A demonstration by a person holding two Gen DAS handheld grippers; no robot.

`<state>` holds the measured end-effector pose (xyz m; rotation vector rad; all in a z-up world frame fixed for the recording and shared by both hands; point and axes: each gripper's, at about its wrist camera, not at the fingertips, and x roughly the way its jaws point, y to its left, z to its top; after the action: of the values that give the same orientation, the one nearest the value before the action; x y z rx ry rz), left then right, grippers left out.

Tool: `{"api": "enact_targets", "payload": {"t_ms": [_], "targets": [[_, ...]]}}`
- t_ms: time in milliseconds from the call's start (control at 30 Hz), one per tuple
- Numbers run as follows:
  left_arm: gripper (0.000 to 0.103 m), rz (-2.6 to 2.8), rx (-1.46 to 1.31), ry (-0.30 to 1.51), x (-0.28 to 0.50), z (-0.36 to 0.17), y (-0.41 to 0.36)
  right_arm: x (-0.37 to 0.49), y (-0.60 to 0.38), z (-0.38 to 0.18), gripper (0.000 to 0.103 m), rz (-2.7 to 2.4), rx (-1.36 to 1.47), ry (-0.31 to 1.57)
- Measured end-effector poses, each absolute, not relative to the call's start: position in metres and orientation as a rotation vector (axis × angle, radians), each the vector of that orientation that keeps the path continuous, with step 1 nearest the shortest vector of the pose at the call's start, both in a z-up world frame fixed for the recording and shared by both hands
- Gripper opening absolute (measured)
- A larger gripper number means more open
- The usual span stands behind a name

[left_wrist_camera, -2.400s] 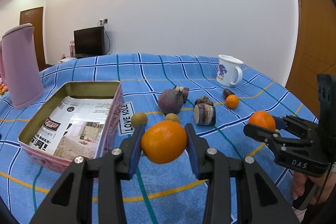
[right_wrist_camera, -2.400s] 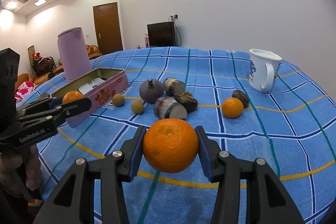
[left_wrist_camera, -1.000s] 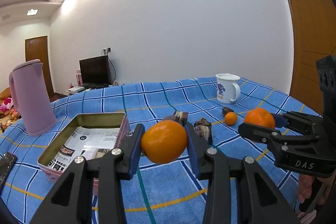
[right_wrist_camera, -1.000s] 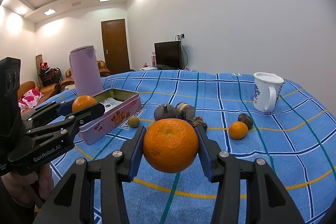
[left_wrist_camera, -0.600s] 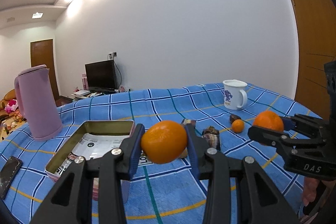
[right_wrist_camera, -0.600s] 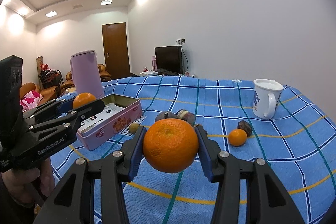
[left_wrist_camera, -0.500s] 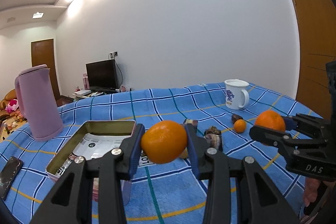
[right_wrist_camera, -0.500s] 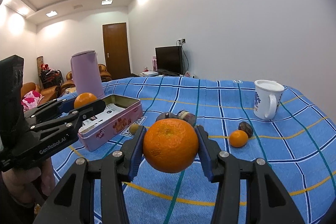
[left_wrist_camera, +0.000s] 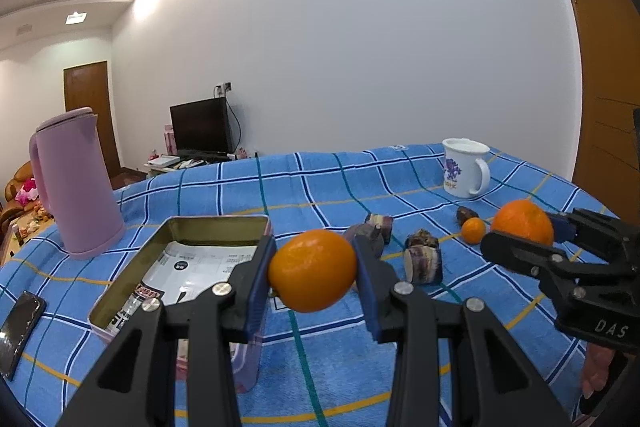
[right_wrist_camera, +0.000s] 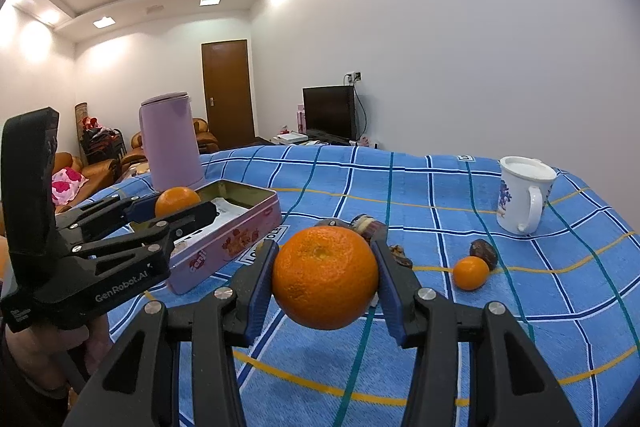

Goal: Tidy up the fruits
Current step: 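Carry the held oranges with both tools toward the pink tin box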

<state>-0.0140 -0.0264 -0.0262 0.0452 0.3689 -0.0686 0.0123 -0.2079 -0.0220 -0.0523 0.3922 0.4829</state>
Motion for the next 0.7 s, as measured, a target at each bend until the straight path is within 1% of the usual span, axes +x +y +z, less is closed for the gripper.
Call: {"api": "enact_targets", "payload": {"t_ms": [700], "targets": [[0.041,0.002,0.022,0.437,0.009,-0.031,0.007,0.039,-0.162,-0.014,0.049,0.554,-0.101,0.417]]}}
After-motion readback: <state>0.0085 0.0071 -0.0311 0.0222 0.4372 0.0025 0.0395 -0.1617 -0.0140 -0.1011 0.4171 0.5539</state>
